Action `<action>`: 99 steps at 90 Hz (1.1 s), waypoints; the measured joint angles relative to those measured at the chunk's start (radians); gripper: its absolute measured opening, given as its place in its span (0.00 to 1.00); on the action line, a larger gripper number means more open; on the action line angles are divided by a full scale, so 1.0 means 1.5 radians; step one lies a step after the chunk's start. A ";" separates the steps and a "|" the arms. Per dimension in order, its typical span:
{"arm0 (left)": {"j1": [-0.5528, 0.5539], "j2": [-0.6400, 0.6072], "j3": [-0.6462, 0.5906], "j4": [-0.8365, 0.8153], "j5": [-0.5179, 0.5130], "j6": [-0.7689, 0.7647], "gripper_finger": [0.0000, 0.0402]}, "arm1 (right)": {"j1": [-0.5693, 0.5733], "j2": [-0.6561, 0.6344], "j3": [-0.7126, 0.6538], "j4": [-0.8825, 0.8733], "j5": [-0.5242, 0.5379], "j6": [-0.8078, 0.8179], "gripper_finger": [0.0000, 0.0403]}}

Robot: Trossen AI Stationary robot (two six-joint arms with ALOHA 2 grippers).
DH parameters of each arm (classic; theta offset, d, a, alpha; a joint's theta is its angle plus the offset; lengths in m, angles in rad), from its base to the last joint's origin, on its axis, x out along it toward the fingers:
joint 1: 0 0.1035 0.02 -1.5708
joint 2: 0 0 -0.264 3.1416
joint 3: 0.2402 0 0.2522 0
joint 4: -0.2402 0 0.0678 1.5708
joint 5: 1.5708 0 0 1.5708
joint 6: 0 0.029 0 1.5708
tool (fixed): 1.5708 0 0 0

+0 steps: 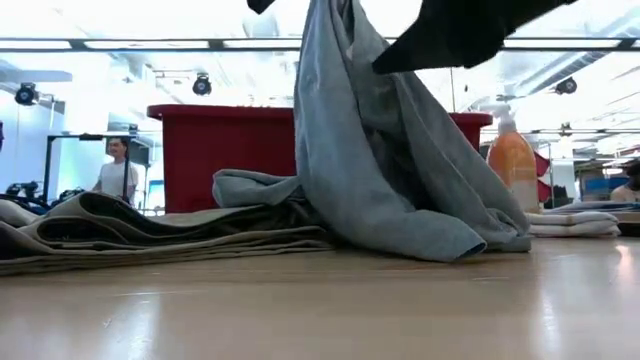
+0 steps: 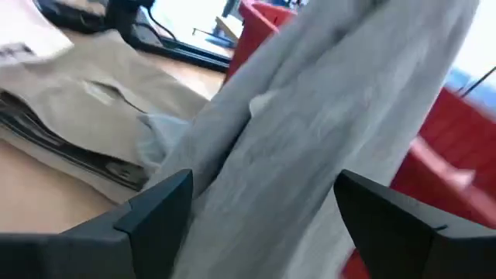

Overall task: Fold laundry
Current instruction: Fold the gray shirt

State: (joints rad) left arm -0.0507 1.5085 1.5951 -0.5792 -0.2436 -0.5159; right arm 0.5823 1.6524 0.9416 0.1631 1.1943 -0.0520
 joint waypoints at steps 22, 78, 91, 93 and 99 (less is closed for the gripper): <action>0.017 0.001 0.000 -0.010 0.000 -0.001 0.00 | 0.000 0.005 0.024 -0.024 0.009 -0.051 0.62; 0.020 0.001 0.000 -0.008 0.008 -0.006 0.00 | -0.024 0.046 0.019 -0.075 0.066 0.018 0.28; 0.020 -0.003 0.000 -0.010 0.018 -0.006 0.00 | -0.025 0.013 0.019 -0.151 0.043 0.069 0.03; 0.020 -0.004 0.000 -0.010 0.018 -0.006 0.00 | -0.027 0.005 0.019 -0.163 0.031 0.086 0.03; 0.020 -0.011 0.000 -0.010 0.018 -0.006 0.00 | -0.031 -0.026 0.021 -0.218 0.002 0.158 0.02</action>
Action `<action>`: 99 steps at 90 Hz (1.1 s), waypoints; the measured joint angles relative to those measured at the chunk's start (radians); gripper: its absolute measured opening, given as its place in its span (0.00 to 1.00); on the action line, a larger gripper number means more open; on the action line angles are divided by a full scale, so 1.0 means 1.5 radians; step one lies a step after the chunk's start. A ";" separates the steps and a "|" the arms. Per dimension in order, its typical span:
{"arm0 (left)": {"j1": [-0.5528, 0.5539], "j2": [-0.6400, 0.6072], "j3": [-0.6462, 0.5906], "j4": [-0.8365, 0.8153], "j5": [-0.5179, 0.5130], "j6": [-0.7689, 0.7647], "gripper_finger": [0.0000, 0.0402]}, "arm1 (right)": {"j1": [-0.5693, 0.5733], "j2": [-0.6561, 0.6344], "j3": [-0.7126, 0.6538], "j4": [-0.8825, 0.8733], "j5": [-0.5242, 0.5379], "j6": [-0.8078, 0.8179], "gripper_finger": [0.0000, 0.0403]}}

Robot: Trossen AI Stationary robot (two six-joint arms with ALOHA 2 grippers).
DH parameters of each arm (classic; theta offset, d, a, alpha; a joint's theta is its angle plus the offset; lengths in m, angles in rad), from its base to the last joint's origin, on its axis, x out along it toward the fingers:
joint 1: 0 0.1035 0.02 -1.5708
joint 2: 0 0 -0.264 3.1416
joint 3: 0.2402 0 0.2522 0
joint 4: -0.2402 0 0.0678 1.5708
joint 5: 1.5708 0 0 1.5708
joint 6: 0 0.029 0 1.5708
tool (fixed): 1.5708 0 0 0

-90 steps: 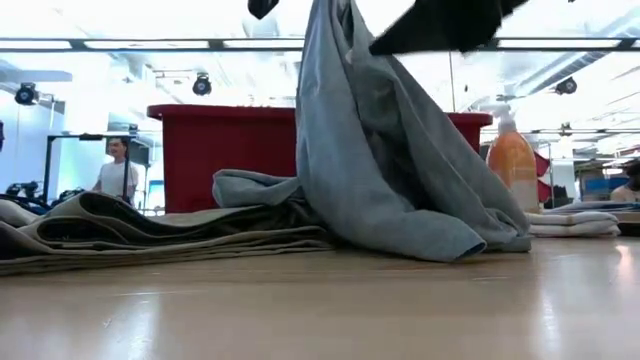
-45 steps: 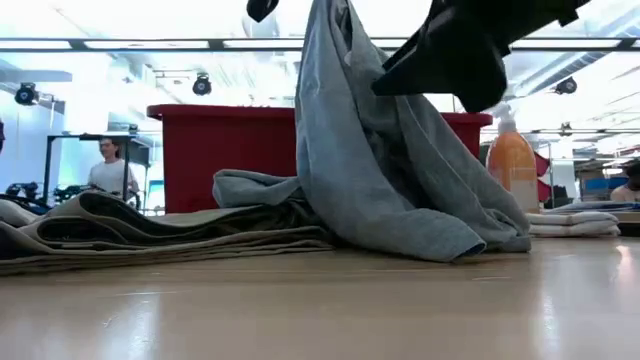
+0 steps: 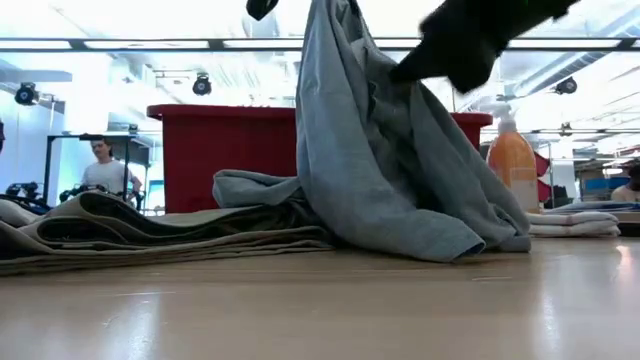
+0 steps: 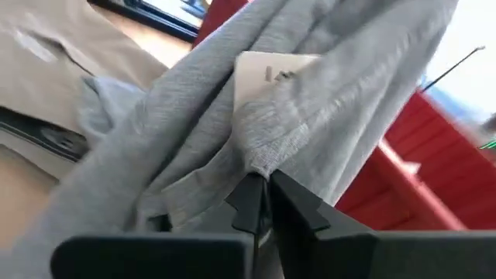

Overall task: Fold laundry
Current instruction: Fold the gray shirt

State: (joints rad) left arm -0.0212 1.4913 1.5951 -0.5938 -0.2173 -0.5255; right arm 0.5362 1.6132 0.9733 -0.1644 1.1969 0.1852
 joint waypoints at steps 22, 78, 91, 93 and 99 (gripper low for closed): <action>0.000 -0.031 0.021 -0.025 0.014 0.068 0.00 | -0.018 -0.184 0.001 -0.197 -0.101 0.144 0.00; -0.001 0.074 0.359 -0.276 0.222 0.429 0.00 | -0.202 -0.497 0.122 -0.194 -0.598 -0.069 0.00; -0.002 0.136 0.507 -0.364 0.225 0.467 0.00 | -0.234 -0.469 0.188 -0.196 -0.659 -0.108 0.00; -0.002 0.139 0.509 -0.361 0.225 0.468 0.00 | -0.236 -0.464 0.198 -0.197 -0.662 -0.118 0.00; -0.002 0.115 0.474 -0.302 0.226 0.467 0.00 | -0.241 -0.448 0.228 -0.198 -0.666 -0.153 0.00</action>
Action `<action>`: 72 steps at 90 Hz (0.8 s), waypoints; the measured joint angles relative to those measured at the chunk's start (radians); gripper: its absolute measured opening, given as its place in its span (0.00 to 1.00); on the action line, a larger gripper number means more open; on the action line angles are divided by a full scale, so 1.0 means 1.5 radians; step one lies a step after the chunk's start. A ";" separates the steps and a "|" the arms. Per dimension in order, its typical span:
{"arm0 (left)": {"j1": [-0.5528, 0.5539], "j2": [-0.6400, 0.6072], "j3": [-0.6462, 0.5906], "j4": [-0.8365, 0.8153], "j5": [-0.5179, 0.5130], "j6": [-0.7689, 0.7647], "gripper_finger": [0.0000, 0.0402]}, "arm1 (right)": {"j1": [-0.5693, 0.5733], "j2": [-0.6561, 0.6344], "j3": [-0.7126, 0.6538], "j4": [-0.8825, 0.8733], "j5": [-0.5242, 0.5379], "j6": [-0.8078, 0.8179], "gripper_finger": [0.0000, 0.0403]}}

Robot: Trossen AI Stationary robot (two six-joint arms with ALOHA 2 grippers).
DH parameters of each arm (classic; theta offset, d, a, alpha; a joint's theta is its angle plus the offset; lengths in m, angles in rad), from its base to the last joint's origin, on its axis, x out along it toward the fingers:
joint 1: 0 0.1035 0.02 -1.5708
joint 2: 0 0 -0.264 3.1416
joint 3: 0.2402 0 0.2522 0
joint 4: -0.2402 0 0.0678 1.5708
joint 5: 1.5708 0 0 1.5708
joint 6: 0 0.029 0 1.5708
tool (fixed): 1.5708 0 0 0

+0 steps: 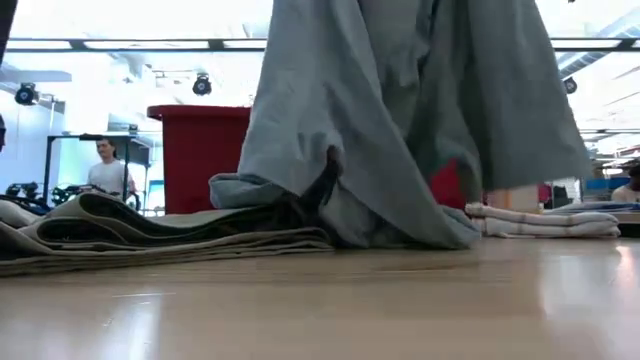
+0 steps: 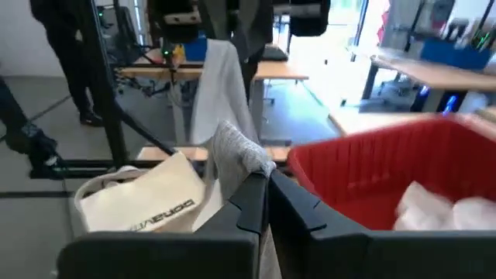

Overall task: Fold laundry
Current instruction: Fold the gray shirt

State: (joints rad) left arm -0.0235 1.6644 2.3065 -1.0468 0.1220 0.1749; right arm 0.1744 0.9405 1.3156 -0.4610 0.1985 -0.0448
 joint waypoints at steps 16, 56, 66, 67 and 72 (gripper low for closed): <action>0.000 -0.022 -0.006 0.097 -0.052 0.003 0.00 | -0.014 0.034 0.075 0.001 0.026 -0.084 0.00; 0.002 -0.030 0.005 0.273 -0.265 0.011 0.00 | -0.061 0.034 0.135 0.006 0.216 -0.094 0.00; 0.000 -0.030 0.005 0.229 -0.187 -0.080 0.00 | -0.060 0.022 0.140 -0.064 0.077 -0.011 0.00; 0.000 -0.030 0.005 0.223 -0.171 -0.090 0.00 | -0.060 0.021 0.140 -0.073 0.053 0.000 0.00; -0.005 -0.030 0.004 0.187 -0.076 -0.145 0.00 | -0.059 0.021 0.141 -0.124 -0.066 0.055 0.00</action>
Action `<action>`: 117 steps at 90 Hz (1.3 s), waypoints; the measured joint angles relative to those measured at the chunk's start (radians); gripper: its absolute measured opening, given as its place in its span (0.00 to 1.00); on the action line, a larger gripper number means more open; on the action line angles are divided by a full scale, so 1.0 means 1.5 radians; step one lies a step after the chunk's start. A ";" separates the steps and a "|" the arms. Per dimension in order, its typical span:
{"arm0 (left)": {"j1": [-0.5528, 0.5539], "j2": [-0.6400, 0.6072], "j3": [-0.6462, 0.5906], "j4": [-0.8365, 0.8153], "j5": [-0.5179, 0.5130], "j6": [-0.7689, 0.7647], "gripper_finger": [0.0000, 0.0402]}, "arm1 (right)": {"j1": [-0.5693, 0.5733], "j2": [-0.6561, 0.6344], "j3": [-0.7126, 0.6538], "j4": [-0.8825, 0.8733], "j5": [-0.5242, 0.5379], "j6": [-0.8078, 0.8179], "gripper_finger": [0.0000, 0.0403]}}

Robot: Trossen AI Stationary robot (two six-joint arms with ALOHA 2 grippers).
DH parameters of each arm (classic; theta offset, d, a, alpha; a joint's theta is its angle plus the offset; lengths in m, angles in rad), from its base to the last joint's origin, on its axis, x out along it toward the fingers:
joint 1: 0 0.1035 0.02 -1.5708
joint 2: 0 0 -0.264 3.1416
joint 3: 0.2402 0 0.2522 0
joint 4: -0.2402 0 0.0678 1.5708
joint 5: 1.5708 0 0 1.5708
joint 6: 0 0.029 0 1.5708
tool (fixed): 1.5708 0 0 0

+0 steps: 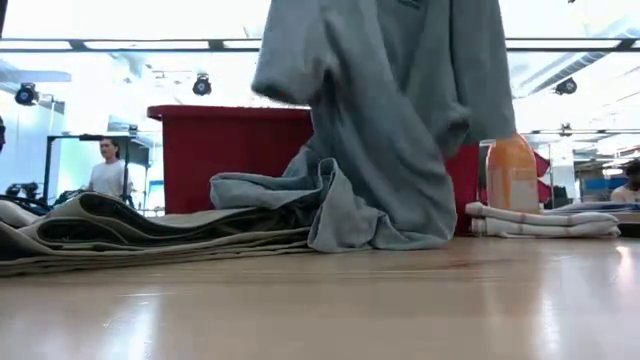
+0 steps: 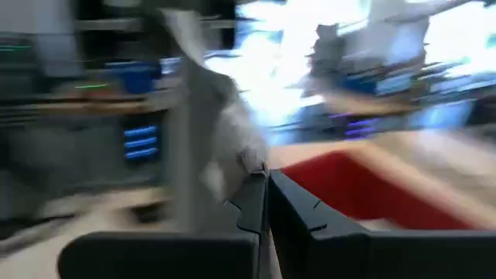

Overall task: Fold laundry
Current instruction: Fold the gray shirt

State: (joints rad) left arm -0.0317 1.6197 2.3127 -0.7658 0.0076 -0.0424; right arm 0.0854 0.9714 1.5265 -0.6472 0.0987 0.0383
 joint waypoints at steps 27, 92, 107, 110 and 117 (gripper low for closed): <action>-0.170 0.011 -0.146 -0.061 0.230 -0.180 0.00 | 0.205 0.083 -0.003 -0.189 -0.263 0.224 0.00; -0.420 0.010 -0.415 0.527 0.119 -0.496 0.00 | 0.602 0.325 -0.003 0.027 0.120 0.431 0.00; -0.392 0.008 -0.403 0.525 0.104 -0.433 0.00 | 0.600 0.354 -0.003 0.032 0.270 0.417 0.03; -0.381 0.008 -0.400 0.527 0.089 -0.428 0.00 | 0.599 0.361 -0.003 0.038 0.280 0.414 0.05; -0.355 0.008 -0.387 0.526 0.040 -0.409 0.00 | 0.601 0.374 -0.003 0.060 0.309 0.405 0.14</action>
State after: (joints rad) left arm -0.5642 1.6318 1.7329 0.0238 0.0671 -0.6558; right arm 0.9862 1.5318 1.5227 -0.5565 0.5629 0.6465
